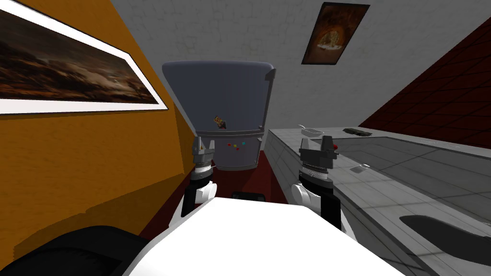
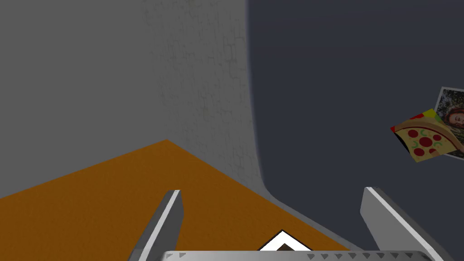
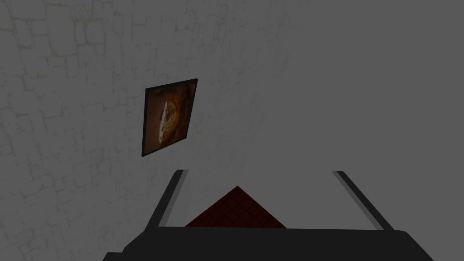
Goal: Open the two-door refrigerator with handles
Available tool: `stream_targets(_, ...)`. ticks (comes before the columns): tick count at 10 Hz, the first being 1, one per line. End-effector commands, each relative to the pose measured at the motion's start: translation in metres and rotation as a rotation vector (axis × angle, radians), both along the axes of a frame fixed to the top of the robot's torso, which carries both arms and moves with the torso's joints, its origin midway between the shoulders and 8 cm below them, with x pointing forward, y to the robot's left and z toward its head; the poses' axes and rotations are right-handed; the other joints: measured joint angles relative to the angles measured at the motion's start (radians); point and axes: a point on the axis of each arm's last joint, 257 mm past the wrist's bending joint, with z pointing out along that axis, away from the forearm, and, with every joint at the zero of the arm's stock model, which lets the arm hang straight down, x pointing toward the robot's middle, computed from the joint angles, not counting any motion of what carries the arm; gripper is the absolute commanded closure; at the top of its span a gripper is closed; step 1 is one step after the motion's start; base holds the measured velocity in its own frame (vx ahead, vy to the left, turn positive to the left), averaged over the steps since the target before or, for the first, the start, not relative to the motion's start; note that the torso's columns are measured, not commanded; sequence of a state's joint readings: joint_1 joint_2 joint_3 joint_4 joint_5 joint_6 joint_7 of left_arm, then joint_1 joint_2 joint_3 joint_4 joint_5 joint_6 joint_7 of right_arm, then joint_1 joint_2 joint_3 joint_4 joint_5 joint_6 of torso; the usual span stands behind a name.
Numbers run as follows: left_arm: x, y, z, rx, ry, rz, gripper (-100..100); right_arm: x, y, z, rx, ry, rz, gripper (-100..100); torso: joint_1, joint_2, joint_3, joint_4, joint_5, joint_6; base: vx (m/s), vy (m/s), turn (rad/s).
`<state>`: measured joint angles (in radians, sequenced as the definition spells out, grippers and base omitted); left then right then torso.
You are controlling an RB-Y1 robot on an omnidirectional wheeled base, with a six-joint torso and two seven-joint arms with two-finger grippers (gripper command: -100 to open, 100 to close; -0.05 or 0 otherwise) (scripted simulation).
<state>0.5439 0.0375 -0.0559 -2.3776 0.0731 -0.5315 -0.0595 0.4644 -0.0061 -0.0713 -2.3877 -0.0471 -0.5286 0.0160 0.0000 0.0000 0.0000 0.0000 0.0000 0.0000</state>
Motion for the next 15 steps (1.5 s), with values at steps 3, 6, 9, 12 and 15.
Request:
stream_targets(3,0.000,0.000,0.000,0.000,0.000,0.000,0,0.000,0.000,0.000,0.000,0.000,0.000,0,0.000,0.175,-0.351,0.176,0.000,0.000,0.000,0.000,0.000)
stream_targets(6,0.000,0.000,0.000,0.000,0.000,0.000,0,0.000,0.000,0.000,0.000,0.000,0.000,0,0.000,0.396,-0.792,0.396,0.000,0.000,0.000,0.000,0.000)
stream_targets(9,0.000,0.000,0.000,0.000,0.000,0.000,0,0.000,0.000,0.000,0.000,0.000,0.000,0,0.000,0.618,-1.234,0.617,0.000,0.000,0.000,0.000,0.000)
stream_targets(12,0.016,-0.014,-0.007,0.041,0.037,-0.072,-100,0.000,0.000,0.000,0.000,0.000,0.000,0,0.000,0.734,-1.471,0.734,0.000,0.000,0.007,-0.015,-0.080)
stream_targets(15,0.035,-0.027,-0.013,0.069,0.075,-0.141,-100,0.000,0.000,0.000,0.000,0.000,0.000,0,0.000,0.738,-1.476,0.738,0.000,0.000,0.011,-0.028,-0.127)
